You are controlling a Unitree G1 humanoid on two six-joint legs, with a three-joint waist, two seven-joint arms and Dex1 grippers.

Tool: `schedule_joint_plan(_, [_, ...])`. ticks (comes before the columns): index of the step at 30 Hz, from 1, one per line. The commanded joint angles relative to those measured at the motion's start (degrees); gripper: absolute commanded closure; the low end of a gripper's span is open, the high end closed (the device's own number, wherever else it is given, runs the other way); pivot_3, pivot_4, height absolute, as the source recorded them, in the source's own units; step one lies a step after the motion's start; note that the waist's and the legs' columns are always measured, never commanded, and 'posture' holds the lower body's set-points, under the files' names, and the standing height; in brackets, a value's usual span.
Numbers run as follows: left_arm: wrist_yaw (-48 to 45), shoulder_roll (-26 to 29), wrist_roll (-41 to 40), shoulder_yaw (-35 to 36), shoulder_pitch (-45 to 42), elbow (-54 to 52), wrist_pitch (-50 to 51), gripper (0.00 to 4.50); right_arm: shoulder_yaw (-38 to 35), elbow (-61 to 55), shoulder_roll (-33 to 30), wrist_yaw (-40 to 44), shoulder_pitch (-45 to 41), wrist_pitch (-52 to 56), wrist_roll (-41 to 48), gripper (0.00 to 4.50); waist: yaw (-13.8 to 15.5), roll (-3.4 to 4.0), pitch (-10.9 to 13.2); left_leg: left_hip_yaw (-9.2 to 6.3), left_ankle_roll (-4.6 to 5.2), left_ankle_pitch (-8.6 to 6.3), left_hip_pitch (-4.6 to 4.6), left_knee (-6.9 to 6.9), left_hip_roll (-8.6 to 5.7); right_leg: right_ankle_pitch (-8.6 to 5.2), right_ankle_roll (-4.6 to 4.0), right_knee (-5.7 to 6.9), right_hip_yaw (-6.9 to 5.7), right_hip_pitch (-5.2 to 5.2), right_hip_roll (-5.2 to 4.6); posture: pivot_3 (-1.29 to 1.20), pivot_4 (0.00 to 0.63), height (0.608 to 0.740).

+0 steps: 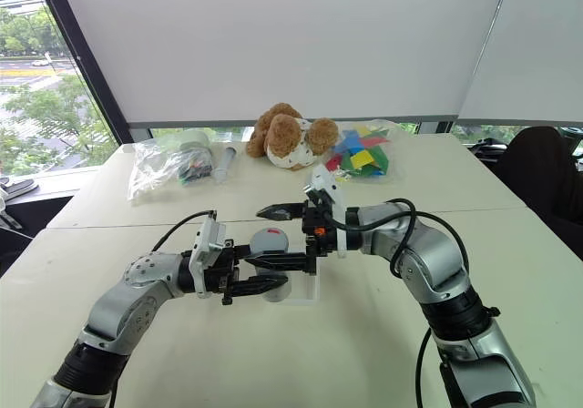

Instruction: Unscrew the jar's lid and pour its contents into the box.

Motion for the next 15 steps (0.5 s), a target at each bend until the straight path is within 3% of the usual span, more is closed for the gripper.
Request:
schedule_joint_plan(1, [-0.9, 0.5, -1.1, 0.6, -0.5, -3.0, -0.7, 2.40, -3.6, 1.8, -1.8, 0.2, 0.8, -1.3, -0.3, 0.05, 0.0, 0.00, 0.0, 0.00, 0.00, 0.00, 0.00, 0.00, 0.00, 0.00, 0.00, 0.00, 0.00, 0.00, 0.00, 0.00, 0.150, 0.740])
schedule_joint_plan(15, [-1.1, 1.1, -1.1, 0.8, -0.5, -3.1, -0.6, 2.40, -9.9, 2.2, -7.3, 5.5, 6.4, -1.3, 4.6, 0.05, 0.2, -0.01, 0.0, 0.01, 0.00, 0.00, -0.01, 0.02, -0.01, 0.00, 0.00, -0.03, 0.00, 0.04, -0.02, 0.00, 0.150, 0.740])
